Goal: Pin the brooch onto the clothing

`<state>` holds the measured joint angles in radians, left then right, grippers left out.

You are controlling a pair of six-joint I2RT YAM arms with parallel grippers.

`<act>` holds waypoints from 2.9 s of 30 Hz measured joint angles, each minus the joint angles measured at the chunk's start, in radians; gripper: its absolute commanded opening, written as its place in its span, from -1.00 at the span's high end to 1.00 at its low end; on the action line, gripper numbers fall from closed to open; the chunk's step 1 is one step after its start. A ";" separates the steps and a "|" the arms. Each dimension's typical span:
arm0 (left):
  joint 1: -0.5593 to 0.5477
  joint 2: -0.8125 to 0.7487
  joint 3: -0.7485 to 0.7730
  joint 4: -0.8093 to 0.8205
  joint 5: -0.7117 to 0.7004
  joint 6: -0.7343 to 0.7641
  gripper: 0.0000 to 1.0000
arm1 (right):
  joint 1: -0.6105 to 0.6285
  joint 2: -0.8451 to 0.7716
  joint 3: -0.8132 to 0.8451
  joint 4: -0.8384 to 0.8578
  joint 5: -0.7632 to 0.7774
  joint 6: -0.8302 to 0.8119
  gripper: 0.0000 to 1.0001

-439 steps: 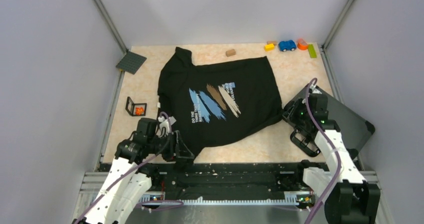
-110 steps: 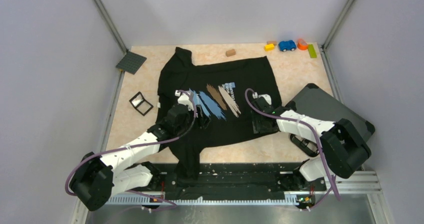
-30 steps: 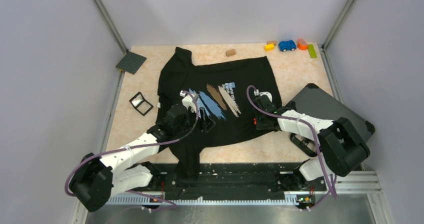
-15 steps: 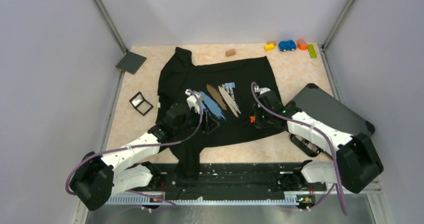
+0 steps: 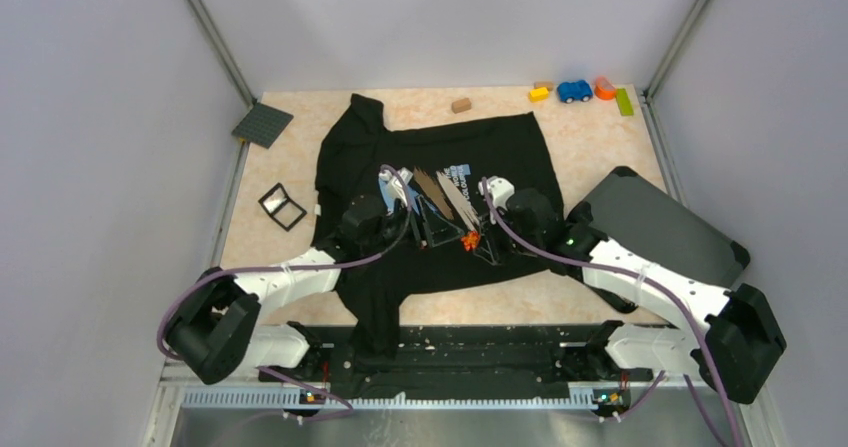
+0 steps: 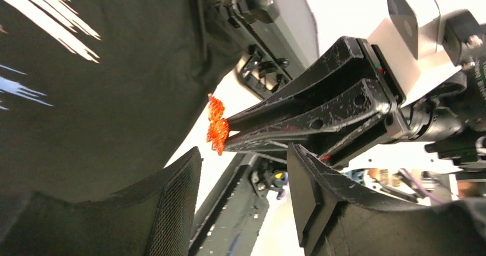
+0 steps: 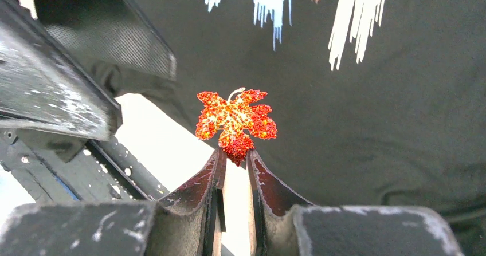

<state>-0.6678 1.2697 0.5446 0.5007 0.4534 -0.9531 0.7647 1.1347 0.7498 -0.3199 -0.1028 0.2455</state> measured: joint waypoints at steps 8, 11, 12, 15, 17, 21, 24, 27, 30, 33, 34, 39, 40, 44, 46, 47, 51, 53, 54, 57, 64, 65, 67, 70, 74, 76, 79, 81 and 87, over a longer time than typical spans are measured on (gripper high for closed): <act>0.000 0.040 -0.017 0.071 0.040 -0.132 -0.01 | 0.042 0.000 0.000 0.061 0.003 -0.011 1.00; -0.002 0.040 -0.017 0.053 0.042 -0.134 0.06 | 0.051 0.000 0.000 0.068 0.005 -0.014 1.00; -0.002 0.040 -0.017 0.043 0.042 -0.134 0.08 | 0.052 0.000 0.000 0.069 0.005 -0.015 1.00; -0.008 0.040 -0.017 0.010 0.042 -0.131 0.12 | 0.054 0.004 0.000 0.072 0.005 -0.018 1.00; -0.015 0.042 -0.017 -0.014 0.039 -0.126 0.21 | 0.056 0.005 0.000 0.074 0.005 -0.018 1.00; -0.023 0.050 -0.016 -0.030 0.035 -0.124 0.32 | 0.058 0.005 0.000 0.075 0.004 -0.018 1.00; -0.023 0.058 -0.014 -0.031 0.032 -0.122 0.37 | 0.058 0.005 0.000 0.075 0.003 -0.019 1.00; -0.023 0.067 -0.012 -0.030 0.029 -0.124 0.42 | 0.058 0.005 0.000 0.075 0.001 -0.019 1.00; -0.023 0.069 -0.012 -0.027 0.028 -0.129 0.44 | 0.061 0.005 0.000 0.075 -0.002 -0.021 1.00; -0.024 0.069 -0.011 -0.016 0.025 -0.130 0.45 | 0.067 0.005 0.000 0.075 -0.006 -0.027 1.00; -0.025 0.069 -0.011 -0.013 0.024 -0.130 0.48 | 0.069 0.005 0.000 0.075 -0.007 -0.029 1.00; -0.026 0.080 -0.009 -0.003 0.020 -0.130 1.00 | 0.073 0.005 0.000 0.073 -0.011 -0.038 1.00; -0.026 0.084 -0.008 0.002 0.022 -0.131 1.00 | 0.073 0.005 0.000 0.070 -0.010 -0.041 1.00; -0.027 0.090 -0.006 0.019 0.026 -0.115 1.00 | 0.073 0.006 0.001 0.066 -0.002 -0.031 0.36; -0.027 0.086 -0.006 0.029 0.023 -0.092 1.00 | 0.074 0.005 0.006 0.060 0.004 -0.018 0.03; -0.027 0.078 -0.007 0.027 0.016 -0.079 1.00 | 0.074 0.001 0.010 0.056 0.007 -0.010 -0.07; -0.027 -0.020 -0.022 0.004 -0.013 0.019 1.00 | 0.040 -0.048 0.033 0.044 -0.037 0.011 -0.21; -0.027 -0.075 -0.023 -0.002 -0.019 0.067 1.00 | -0.012 -0.086 0.042 0.053 -0.101 0.022 -0.22; -0.027 -0.110 -0.024 -0.002 -0.017 0.097 1.00 | -0.042 -0.104 0.044 0.063 -0.138 0.033 -0.21; -0.027 -0.177 -0.027 0.006 0.002 0.153 1.00 | -0.090 -0.137 0.044 0.104 -0.246 0.063 -0.16; -0.027 -0.269 -0.051 0.025 0.088 0.228 1.00 | -0.110 -0.154 0.043 0.246 -0.482 0.161 0.08; -0.027 -0.281 -0.055 0.026 0.098 0.233 1.00 | -0.113 -0.158 0.043 0.264 -0.506 0.173 0.10; -0.027 -0.303 -0.061 0.029 0.111 0.242 1.00 | -0.114 -0.162 0.043 0.284 -0.532 0.186 0.13; -0.027 -0.335 -0.064 0.031 0.130 0.248 1.00 | -0.114 -0.163 0.043 0.290 -0.552 0.196 0.13; -0.027 -0.364 -0.064 0.044 0.153 0.248 1.00 | -0.113 -0.163 0.043 0.290 -0.555 0.200 0.10; -0.027 -0.372 -0.064 0.050 0.164 0.246 1.00 | -0.114 -0.163 0.043 0.293 -0.560 0.205 0.10; -0.027 -0.378 -0.064 0.057 0.177 0.245 1.00 | -0.114 -0.163 0.042 0.307 -0.584 0.219 0.11; -0.027 -0.384 -0.065 0.061 0.178 0.243 1.00 | -0.114 -0.163 0.042 0.322 -0.606 0.227 0.13; -0.027 -0.430 -0.084 0.076 0.149 0.241 1.00 | -0.114 -0.156 0.021 0.356 -0.663 0.254 0.18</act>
<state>-0.6949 0.8398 0.4603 0.5770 0.6022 -0.7120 0.6510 0.9787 0.7712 0.0360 -0.7654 0.4992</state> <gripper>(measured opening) 0.023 0.424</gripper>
